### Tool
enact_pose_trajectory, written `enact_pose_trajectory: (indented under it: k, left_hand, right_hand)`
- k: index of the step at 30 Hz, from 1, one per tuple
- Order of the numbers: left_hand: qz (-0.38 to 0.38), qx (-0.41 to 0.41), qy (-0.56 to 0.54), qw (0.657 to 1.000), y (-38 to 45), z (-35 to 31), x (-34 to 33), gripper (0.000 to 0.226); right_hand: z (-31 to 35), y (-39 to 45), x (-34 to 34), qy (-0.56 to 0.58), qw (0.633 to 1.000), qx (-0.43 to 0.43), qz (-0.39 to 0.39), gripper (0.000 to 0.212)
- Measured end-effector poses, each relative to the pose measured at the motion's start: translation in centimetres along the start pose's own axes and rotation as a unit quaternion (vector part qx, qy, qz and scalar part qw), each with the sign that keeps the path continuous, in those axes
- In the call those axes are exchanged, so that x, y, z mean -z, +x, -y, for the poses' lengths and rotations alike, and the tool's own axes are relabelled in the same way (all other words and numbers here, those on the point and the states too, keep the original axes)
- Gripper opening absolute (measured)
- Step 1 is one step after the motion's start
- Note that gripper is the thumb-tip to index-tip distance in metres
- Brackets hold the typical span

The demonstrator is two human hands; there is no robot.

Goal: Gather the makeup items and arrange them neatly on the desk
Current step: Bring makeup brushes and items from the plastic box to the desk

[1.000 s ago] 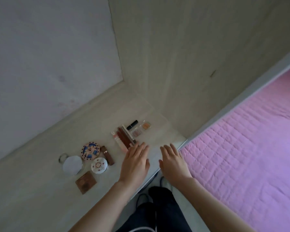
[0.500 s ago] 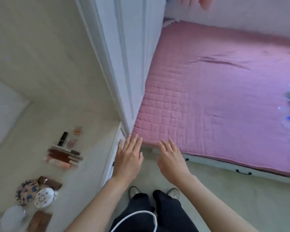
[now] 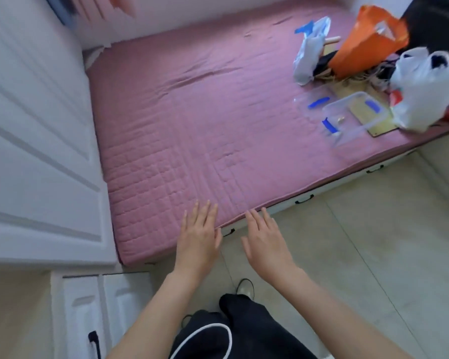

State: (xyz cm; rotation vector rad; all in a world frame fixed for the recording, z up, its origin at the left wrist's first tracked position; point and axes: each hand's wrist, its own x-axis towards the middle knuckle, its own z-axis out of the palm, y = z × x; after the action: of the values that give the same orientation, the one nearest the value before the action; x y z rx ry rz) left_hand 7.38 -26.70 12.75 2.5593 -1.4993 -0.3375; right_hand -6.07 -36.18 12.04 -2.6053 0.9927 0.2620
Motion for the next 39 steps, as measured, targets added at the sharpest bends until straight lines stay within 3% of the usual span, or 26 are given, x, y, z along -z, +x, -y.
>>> enact_pose_trajectory:
  k: [16,29,39]
  left_hand:
    - [0.111,-0.250,0.048,0.961,12.2,-18.3,-3.9,0.058]
    - [0.134,-0.406,0.041,0.903,27.7,-30.5,-3.6,0.053]
    - [0.145,-0.456,0.019,0.878,34.5,-39.2,-4.9,0.046]
  right_hand:
    - [-18.0,-2.9,3.7,0.123,0.944,-0.297,-0.075,0.062]
    - [-28.4,1.9,8.9,0.160,0.877,-0.438,-0.116,0.062]
    - [-36.1,3.6,12.2,0.166,0.837,-0.500,-0.145,0.061]
